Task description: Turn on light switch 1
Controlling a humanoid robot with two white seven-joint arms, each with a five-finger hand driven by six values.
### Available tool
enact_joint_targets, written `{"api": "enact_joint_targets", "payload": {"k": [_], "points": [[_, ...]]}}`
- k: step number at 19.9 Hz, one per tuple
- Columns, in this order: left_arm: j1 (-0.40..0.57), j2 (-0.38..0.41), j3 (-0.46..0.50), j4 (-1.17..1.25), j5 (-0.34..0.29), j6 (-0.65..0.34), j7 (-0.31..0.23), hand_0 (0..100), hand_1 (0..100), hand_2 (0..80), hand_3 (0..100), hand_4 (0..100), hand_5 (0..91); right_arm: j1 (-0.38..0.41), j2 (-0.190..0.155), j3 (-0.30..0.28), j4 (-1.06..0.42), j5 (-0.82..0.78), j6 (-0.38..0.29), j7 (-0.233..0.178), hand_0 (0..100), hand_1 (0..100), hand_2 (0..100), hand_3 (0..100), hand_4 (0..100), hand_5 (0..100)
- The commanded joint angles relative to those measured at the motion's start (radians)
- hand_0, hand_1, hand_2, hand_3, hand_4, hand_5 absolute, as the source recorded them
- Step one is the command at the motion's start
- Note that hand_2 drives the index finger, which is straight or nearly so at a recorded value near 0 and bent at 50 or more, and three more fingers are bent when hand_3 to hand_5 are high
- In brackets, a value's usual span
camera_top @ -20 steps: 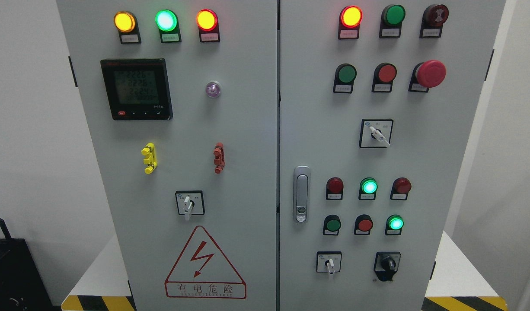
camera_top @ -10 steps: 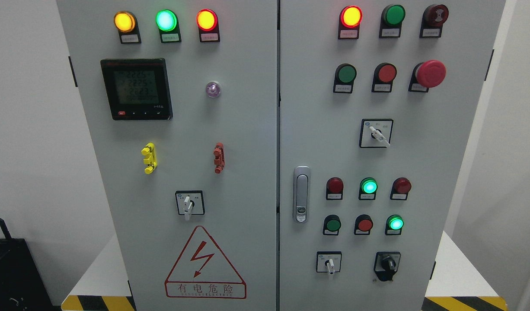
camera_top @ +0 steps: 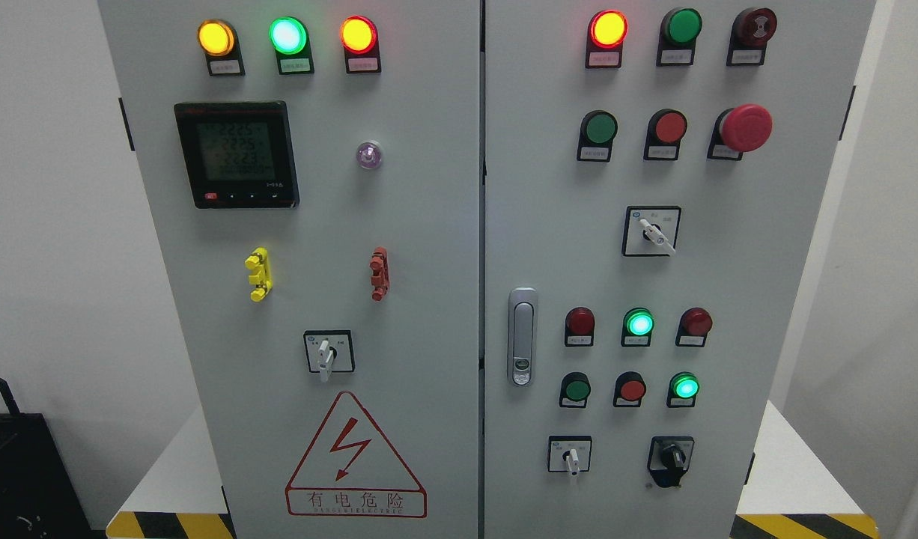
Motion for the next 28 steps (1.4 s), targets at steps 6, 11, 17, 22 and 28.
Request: {"api": "enact_joint_targets", "payload": {"k": [6,11,17,22,28], "points": [[0.040,0.017,0.008,-0.086,0.009,-0.122,0.057,7,0,0.0,0,0,0.0,0.000,0.000,0.000,0.000,0.000,0.000,-0.001,30,0,0,0,0,0],[0.195,0.061,0.014,-0.516,0.003,-0.029,0.045,8,0,0.0,0,0,0.0,0.000,0.000,0.000,0.000,0.000,0.000,-0.001,30,0,0,0,0,0],[0.305,0.112,0.163,-0.981,-0.037,0.030,-0.183,11,0,0.0,0,0,0.0,0.000,0.000,0.000,0.000,0.000,0.000,-0.001,30,0,0,0,0,0],[0.345,0.137,0.198,-1.199,-0.052,0.018,-0.194,13,0,0.0,0,0,0.0,0.000,0.000,0.000,0.000,0.000,0.000,-0.001,30,0,0,0,0,0],[0.348,0.137,0.263,-1.403,-0.046,-0.030,-0.251,16,2,0.0,0,0,0.0,0.000,0.000,0.000,0.000,0.002,0.000,-0.001,30,0,0,0,0,0]]}}
